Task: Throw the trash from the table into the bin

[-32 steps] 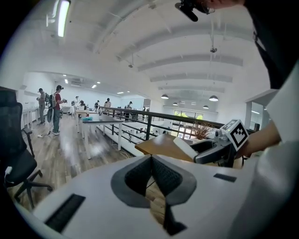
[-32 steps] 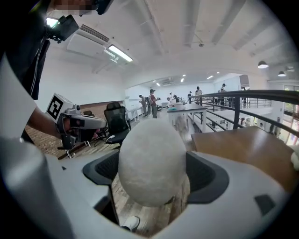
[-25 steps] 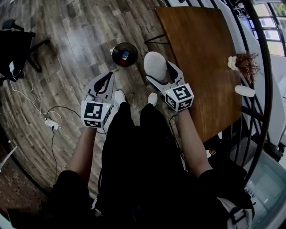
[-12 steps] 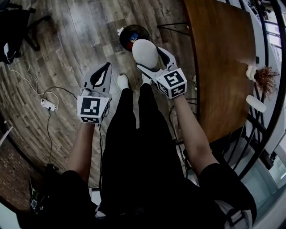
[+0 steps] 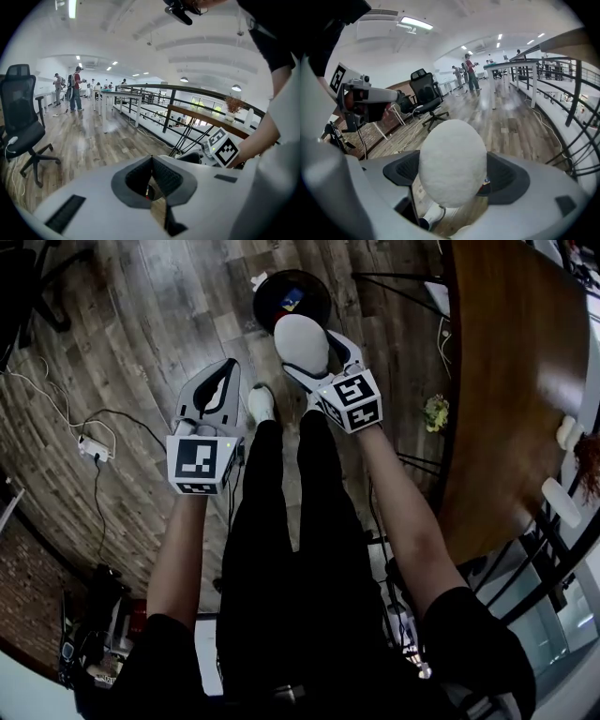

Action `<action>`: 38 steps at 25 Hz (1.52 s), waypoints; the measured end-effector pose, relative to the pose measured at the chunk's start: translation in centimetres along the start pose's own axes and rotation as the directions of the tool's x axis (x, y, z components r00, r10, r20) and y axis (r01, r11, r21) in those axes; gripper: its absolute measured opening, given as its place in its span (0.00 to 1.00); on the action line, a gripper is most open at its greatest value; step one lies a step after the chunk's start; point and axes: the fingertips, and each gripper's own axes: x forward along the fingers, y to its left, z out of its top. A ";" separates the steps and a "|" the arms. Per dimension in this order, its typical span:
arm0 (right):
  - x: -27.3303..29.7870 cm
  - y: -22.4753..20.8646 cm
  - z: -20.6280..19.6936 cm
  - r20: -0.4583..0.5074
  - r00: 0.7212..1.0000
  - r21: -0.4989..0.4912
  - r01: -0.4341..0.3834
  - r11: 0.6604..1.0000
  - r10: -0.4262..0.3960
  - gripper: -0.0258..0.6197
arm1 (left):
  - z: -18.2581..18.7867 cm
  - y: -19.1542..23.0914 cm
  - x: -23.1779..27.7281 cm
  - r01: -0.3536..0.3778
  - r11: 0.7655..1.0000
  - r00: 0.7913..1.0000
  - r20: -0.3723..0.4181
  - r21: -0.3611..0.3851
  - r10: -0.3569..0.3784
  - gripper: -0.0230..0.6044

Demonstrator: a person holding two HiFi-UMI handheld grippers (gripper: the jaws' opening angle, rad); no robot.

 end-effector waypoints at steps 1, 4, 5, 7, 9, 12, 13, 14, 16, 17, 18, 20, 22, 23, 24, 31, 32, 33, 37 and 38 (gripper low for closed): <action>0.8 -0.7 -1.0 -0.014 1.000 -0.002 0.000 1.000 0.000 0.75 | -0.8 0.2 0.9 -0.008 1.000 1.000 -0.002 -0.015 0.008 0.05; 3.4 -2.9 -3.6 -0.039 0.999 0.006 0.005 1.000 -0.005 0.75 | -3.5 0.7 3.6 -0.025 0.999 1.000 -0.020 -0.039 0.025 0.05; 4.4 -3.6 -4.5 -0.046 0.999 0.009 0.007 1.000 -0.006 0.75 | -4.6 0.9 4.4 -0.026 0.999 0.999 -0.028 -0.036 0.025 0.05; 6.5 -4.9 -6.1 -0.059 0.998 0.007 0.012 1.000 -0.012 0.75 | -6.5 1.1 6.0 -0.025 0.999 0.999 -0.042 -0.034 0.023 0.05; 8.6 -6.3 -7.8 -0.072 0.997 -0.002 0.016 1.000 -0.017 0.75 | -8.2 1.3 7.6 -0.025 0.999 0.999 -0.046 -0.041 0.023 0.05; 11.9 -8.5 -10.6 -0.100 0.995 -0.019 0.023 1.000 -0.025 0.75 | -10.7 1.4 9.8 -0.022 0.999 0.998 -0.053 -0.044 0.019 0.05; 12.9 -9.1 -11.5 -0.110 0.993 -0.024 0.027 0.999 -0.030 0.75 | -11.5 1.5 10.3 -0.020 0.999 0.998 -0.057 -0.043 0.017 0.05; 13.9 -9.6 -12.3 -0.119 0.992 -0.027 0.032 0.999 -0.035 0.75 | -12.3 1.6 10.7 -0.019 0.999 0.998 -0.061 -0.041 0.016 0.05; 15.4 -10.5 -13.5 -0.132 0.990 -0.023 0.045 0.999 -0.048 0.75 | -13.6 1.8 11.2 -0.021 0.999 0.998 -0.068 -0.042 0.018 0.05; 16.1 -10.9 -14.1 -0.139 0.989 -0.018 0.053 0.998 -0.055 0.75 | -14.3 2.0 11.4 -0.025 0.999 0.997 -0.072 -0.045 0.021 0.05; 16.7 -11.3 -14.7 -0.145 0.987 -0.014 0.061 0.998 -0.063 0.75 | -14.9 2.1 11.6 -0.030 0.998 0.997 -0.075 -0.051 0.026 0.05; 17.8 -12.1 -15.7 -0.152 0.985 -0.014 0.074 0.997 -0.075 0.75 | -15.8 2.3 12.1 -0.041 0.997 0.996 -0.078 -0.061 0.036 0.05; 18.8 -12.6 -16.4 -0.160 0.984 -0.021 0.080 0.997 -0.082 0.75 | -16.4 2.2 12.7 -0.045 0.997 0.996 -0.079 -0.069 0.039 0.05; 19.1 -12.8 -16.7 -0.164 0.983 -0.026 0.081 0.996 -0.084 0.75 | -16.6 2.0 12.8 -0.044 0.997 0.996 -0.080 -0.071 0.038 0.05; 19.3 -13.0 -16.9 -0.169 0.982 -0.030 0.081 0.996 -0.084 0.75 | -16.8 1.9 12.9 -0.042 0.997 0.996 -0.081 -0.072 0.036 0.05; 18.1 -12.7 -16.3 -0.177 0.981 -0.034 0.077 0.996 -0.082 0.75 | -16.6 1.4 11.4 -0.043 0.996 0.995 -0.094 -0.073 0.037 0.05; 17.7 -12.6 -16.0 -0.175 0.981 -0.032 0.075 0.997 -0.079 0.75 | -16.3 1.3 11.3 -0.045 0.996 0.995 -0.093 -0.073 0.038 0.05; 17.3 -12.5 -15.8 -0.172 0.982 -0.028 0.072 0.997 -0.076 0.75 | -15.9 1.2 11.2 -0.047 0.996 0.995 -0.091 -0.073 0.040 0.05; 15.7 -11.7 -14.3 -0.162 0.985 -0.001 0.057 0.998 -0.056 0.75 | -13.7 0.8 10.6 -0.047 0.997 0.997 -0.071 -0.069 0.042 0.05; 15.2 -11.4 -13.7 -0.159 0.986 0.000 0.055 0.998 -0.054 0.73 | -13.0 0.8 10.4 -0.045 0.997 0.997 -0.062 -0.066 0.041 0.05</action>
